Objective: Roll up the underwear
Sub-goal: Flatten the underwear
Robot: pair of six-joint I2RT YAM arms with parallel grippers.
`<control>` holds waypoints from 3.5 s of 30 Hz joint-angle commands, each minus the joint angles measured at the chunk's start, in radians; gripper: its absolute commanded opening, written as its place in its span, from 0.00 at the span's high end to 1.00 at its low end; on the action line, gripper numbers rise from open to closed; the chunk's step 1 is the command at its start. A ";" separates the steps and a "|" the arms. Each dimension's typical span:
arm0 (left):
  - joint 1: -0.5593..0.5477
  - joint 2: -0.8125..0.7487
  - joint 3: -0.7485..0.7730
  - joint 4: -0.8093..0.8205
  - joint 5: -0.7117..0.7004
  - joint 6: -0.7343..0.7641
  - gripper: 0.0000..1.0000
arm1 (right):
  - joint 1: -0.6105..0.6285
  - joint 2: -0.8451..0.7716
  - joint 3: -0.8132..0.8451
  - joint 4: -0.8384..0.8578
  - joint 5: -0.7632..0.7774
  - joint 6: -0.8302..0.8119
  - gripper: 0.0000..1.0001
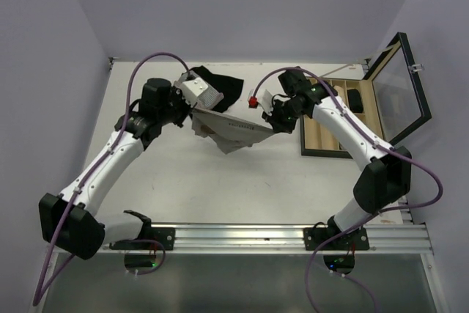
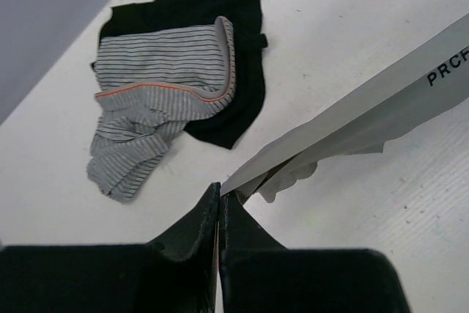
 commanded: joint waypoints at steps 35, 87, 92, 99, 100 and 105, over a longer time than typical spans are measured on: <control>0.183 0.233 -0.150 0.028 0.380 0.118 0.89 | 0.084 0.355 0.143 0.099 -0.093 0.347 0.97; -0.062 0.199 -0.336 -0.069 0.409 0.282 0.60 | 0.001 0.284 -0.277 0.172 -0.237 0.409 1.00; -0.038 0.317 -0.339 -0.032 0.304 0.254 0.66 | 0.001 0.308 -0.274 0.176 -0.212 0.398 1.00; 0.162 0.462 -0.212 -0.060 0.211 0.354 0.70 | 0.001 0.308 -0.259 0.162 -0.147 0.357 1.00; 0.188 0.471 -0.186 -0.060 0.198 0.377 0.71 | 0.001 0.308 -0.251 0.162 -0.142 0.355 1.00; 0.216 0.508 -0.107 -0.089 0.190 0.396 0.66 | 0.001 0.291 -0.187 0.142 -0.128 0.341 1.00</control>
